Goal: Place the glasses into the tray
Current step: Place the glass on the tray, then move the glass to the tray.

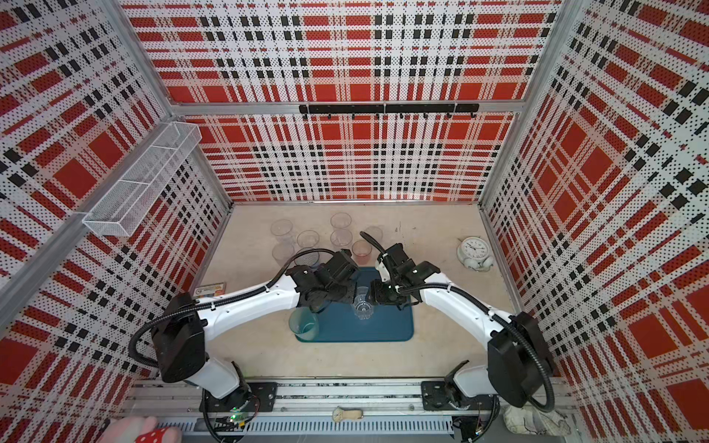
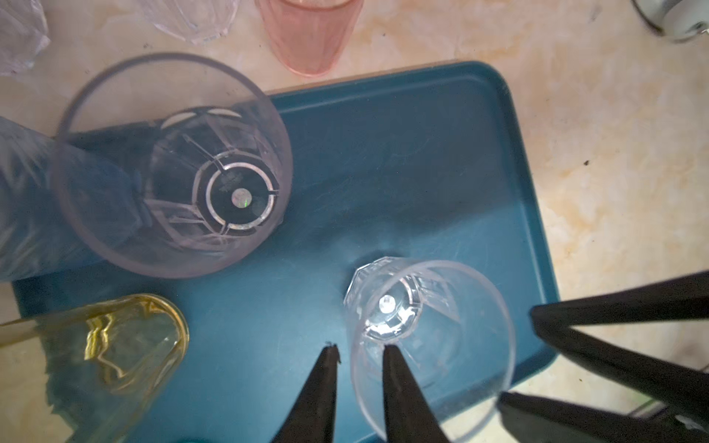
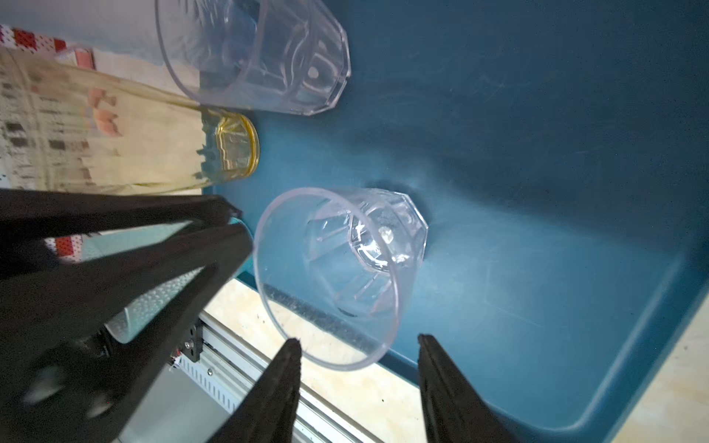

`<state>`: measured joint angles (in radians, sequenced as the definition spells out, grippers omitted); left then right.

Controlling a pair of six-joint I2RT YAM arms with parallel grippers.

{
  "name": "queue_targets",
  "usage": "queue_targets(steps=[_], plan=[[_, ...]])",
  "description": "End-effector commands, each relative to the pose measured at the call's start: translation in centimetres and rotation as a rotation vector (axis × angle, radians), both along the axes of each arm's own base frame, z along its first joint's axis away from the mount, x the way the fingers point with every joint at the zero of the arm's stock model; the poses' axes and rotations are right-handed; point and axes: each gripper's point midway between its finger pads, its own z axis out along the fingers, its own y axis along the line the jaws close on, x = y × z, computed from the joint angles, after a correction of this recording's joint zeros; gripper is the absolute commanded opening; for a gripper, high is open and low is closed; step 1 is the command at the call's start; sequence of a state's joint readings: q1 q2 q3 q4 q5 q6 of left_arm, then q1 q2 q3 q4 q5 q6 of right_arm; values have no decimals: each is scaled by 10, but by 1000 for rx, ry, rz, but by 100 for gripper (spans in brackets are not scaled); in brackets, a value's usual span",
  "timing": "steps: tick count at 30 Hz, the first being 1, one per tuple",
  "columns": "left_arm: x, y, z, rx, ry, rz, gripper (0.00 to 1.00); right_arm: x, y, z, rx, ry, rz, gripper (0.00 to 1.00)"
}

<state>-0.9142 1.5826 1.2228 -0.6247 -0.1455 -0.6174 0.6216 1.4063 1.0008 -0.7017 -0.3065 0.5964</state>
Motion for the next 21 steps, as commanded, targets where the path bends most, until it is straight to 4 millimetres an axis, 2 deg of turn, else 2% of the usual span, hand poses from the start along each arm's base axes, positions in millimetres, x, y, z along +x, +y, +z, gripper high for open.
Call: queue_targets(steps=[1,5,8,12,15,21], plan=[[15,9,79,-106,-162,30,26,0,-3,-13,-38,16,-18,48],[28,41,108,-142,-224,110,26,2,4,-19,1,43,-51,39],[37,68,116,-152,-260,178,26,4,14,-19,69,65,-103,34],[43,94,128,-190,-294,245,26,7,27,-15,152,93,-195,32],[45,105,138,-230,-328,272,26,11,42,-9,217,94,-251,32],[47,117,137,-230,-340,297,25,21,76,-5,242,66,-295,32]])
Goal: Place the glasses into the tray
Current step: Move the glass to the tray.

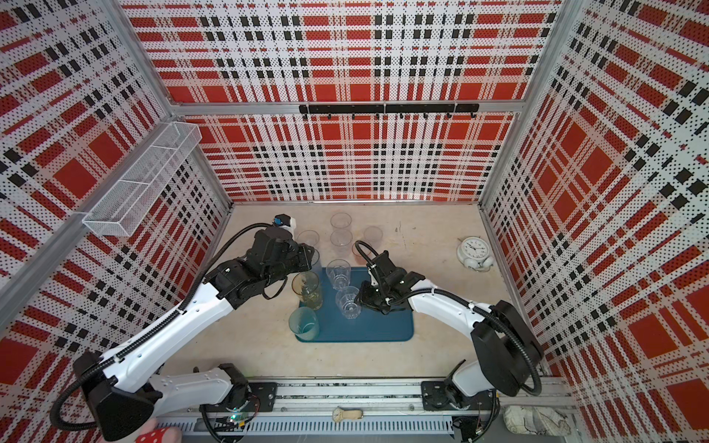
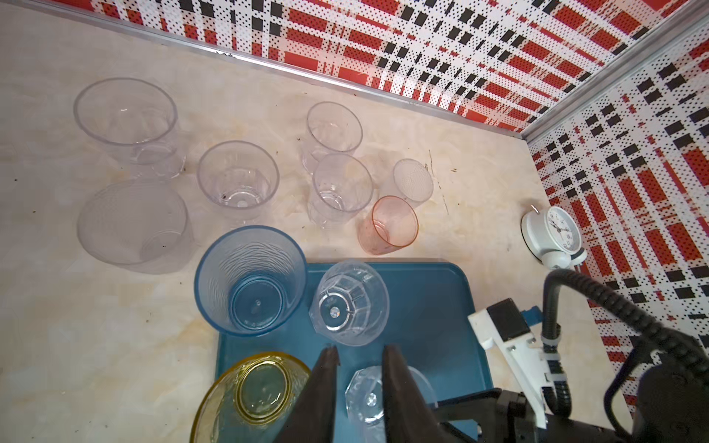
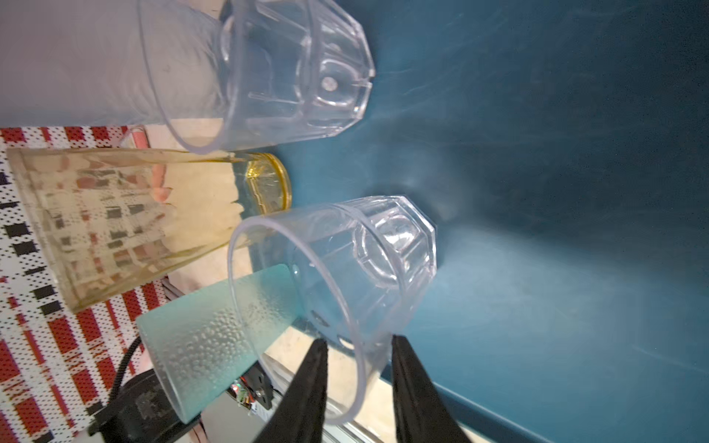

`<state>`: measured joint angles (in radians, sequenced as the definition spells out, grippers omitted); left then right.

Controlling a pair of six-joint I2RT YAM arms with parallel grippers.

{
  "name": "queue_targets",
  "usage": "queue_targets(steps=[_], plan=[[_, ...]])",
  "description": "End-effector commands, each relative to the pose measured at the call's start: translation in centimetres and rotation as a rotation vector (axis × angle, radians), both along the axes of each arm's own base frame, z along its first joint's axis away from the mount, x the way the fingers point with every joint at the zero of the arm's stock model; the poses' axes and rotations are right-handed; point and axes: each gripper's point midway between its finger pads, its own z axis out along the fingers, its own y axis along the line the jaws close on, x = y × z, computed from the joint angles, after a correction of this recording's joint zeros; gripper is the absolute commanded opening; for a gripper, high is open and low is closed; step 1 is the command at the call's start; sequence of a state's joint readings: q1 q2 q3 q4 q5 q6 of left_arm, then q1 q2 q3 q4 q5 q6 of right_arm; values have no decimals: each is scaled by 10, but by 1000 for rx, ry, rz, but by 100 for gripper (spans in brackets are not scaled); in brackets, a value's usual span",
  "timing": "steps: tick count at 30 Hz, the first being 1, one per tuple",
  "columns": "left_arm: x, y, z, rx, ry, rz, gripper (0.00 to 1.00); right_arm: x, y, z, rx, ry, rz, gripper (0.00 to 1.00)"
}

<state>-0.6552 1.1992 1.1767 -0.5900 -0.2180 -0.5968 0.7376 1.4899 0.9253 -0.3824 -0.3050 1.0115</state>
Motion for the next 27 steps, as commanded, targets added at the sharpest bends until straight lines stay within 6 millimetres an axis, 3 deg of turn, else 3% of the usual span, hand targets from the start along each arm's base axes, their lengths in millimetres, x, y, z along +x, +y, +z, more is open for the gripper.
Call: queue_targets(steps=[1,9,19,24,27], plan=[[2,5,6,-9,-32,7,25,20,24,12,60,-45,-91,32],[1,15,5,-15,-39,23,26,37,41,15,62,-109,-171,31],[4,34,0,-8,-44,64,26,50,32,28,0,-201,-206,31],[9,61,-4,5,-51,129,26,32,21,41,-31,-213,-143,38],[17,94,-10,12,-57,229,32,17,21,49,16,-218,-127,42]])
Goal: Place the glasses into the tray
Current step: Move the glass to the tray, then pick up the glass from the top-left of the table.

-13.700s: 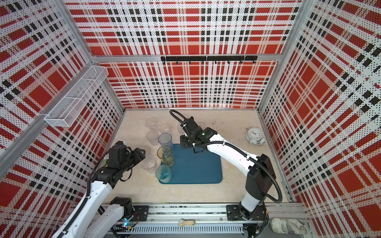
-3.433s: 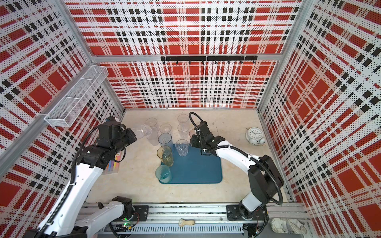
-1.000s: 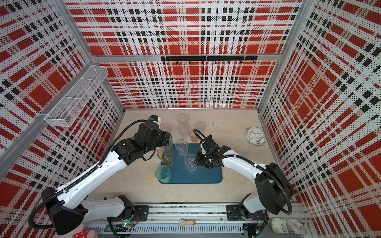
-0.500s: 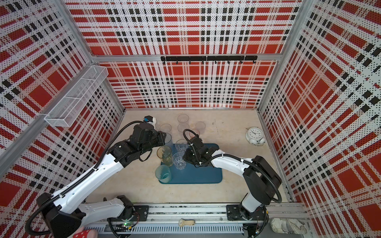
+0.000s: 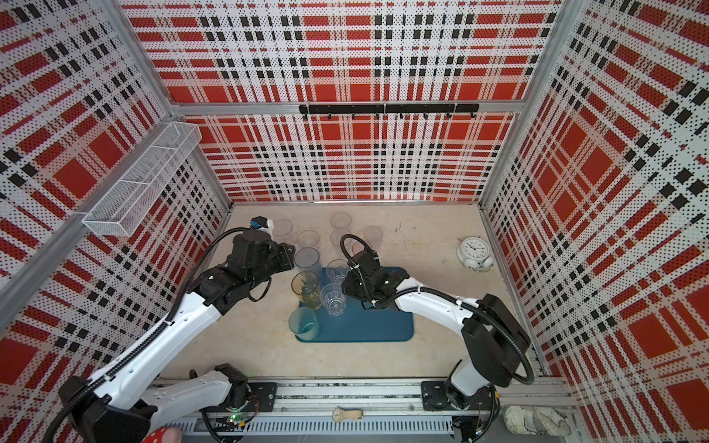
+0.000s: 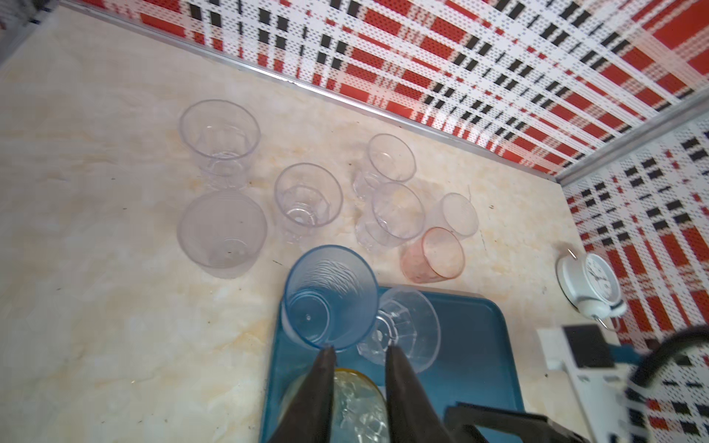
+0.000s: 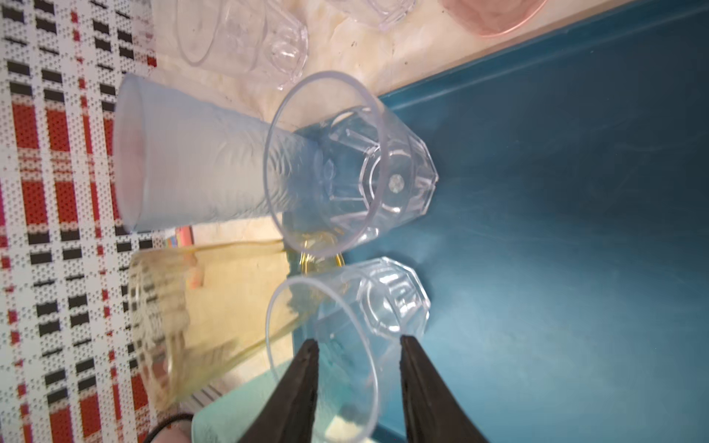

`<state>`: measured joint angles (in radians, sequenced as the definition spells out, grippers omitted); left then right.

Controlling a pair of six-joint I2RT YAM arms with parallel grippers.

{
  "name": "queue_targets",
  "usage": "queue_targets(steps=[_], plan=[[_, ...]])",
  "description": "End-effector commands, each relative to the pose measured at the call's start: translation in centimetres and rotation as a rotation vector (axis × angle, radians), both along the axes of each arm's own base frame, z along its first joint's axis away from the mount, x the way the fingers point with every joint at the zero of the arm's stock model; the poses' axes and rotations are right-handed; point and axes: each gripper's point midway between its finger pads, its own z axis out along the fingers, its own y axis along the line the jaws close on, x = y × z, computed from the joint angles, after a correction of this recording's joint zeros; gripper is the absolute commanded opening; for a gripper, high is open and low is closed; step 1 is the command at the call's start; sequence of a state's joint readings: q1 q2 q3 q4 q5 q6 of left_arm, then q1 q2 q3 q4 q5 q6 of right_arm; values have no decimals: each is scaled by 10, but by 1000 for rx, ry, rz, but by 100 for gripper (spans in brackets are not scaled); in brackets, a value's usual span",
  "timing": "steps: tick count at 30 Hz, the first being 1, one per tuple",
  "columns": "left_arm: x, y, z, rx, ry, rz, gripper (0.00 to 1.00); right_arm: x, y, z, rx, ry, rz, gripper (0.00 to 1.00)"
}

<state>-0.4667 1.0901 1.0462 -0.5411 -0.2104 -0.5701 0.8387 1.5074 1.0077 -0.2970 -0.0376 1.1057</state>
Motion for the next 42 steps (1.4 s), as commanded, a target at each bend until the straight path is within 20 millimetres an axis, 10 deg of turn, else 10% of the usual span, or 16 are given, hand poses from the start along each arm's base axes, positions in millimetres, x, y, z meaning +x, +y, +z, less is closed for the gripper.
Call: queue_targets(steps=[1,11,24,32,42], plan=[[7,35,-1,11,-29,99,34,-19,1,17,36,-19,30,43],[16,139,-42,44,-53,432,67,-59,43,-2,179,94,111,50],[48,153,-57,-44,-53,422,67,-11,10,34,99,-81,70,50],[89,151,-69,-8,-7,346,65,3,-31,68,-46,-195,36,50],[173,150,-94,-22,81,304,58,8,-42,56,-52,-179,4,51]])
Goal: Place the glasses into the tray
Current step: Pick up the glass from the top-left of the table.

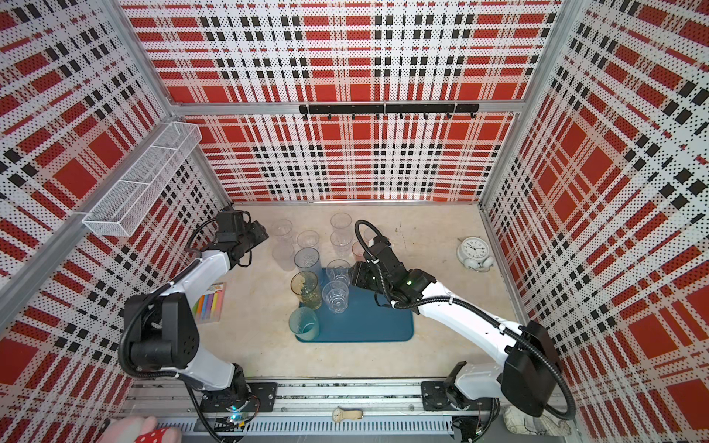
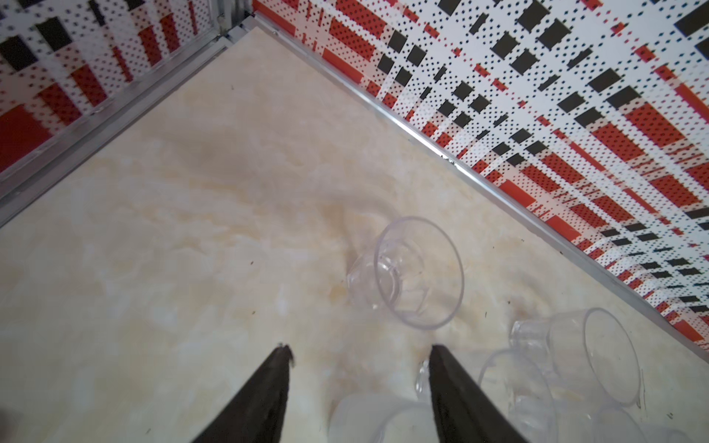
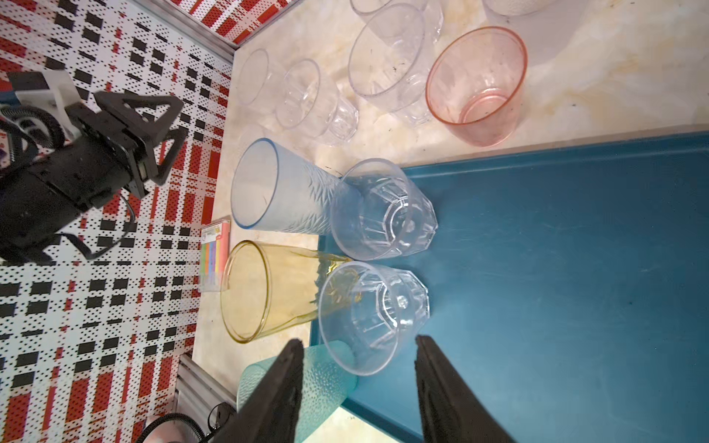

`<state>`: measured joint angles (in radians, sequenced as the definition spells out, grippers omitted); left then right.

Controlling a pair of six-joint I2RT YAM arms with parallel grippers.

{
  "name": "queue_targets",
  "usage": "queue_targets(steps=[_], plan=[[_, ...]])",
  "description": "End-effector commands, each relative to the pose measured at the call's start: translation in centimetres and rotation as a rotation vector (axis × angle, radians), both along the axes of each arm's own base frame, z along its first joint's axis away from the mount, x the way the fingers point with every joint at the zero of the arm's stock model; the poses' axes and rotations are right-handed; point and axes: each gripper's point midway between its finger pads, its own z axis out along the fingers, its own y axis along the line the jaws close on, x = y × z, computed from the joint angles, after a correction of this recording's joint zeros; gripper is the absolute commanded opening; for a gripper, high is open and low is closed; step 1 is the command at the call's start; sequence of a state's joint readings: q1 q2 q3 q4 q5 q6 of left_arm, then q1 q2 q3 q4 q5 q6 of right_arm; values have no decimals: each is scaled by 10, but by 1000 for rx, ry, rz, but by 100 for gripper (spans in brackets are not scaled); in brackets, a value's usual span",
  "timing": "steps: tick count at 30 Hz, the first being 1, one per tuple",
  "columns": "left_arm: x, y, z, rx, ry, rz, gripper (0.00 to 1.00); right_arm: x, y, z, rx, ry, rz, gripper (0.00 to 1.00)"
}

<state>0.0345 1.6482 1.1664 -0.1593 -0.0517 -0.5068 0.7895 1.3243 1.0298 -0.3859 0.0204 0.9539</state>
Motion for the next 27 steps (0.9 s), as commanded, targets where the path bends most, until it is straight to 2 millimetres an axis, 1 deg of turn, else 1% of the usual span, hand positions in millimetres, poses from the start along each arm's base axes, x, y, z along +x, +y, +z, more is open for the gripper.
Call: queue_targets(steps=[1,3,6,9,12,16,19,23,27], plan=[[25,0,-4,2,29,-40,57,0,-9,-10,-40,9,-16,51],[34,-3,-15,4,65,-57,55,1,-14,-9,-48,-2,-31,50],[42,-5,-30,2,91,-65,52,2,-19,-8,-55,-10,-42,51],[47,-5,-45,6,126,-65,51,2,-17,-12,-55,1,-38,51],[51,-7,-55,-4,146,-70,48,2,-11,-16,-48,15,-21,51],[54,-9,-64,-6,161,-77,45,3,-9,-20,-46,25,-17,51],[55,-12,-77,-10,185,-86,43,3,-7,-20,-41,26,-13,50],[53,-9,-96,5,226,-71,39,3,-6,-25,-39,36,-10,50],[55,-8,-101,24,242,-61,34,2,-2,-30,-25,48,-2,50]])
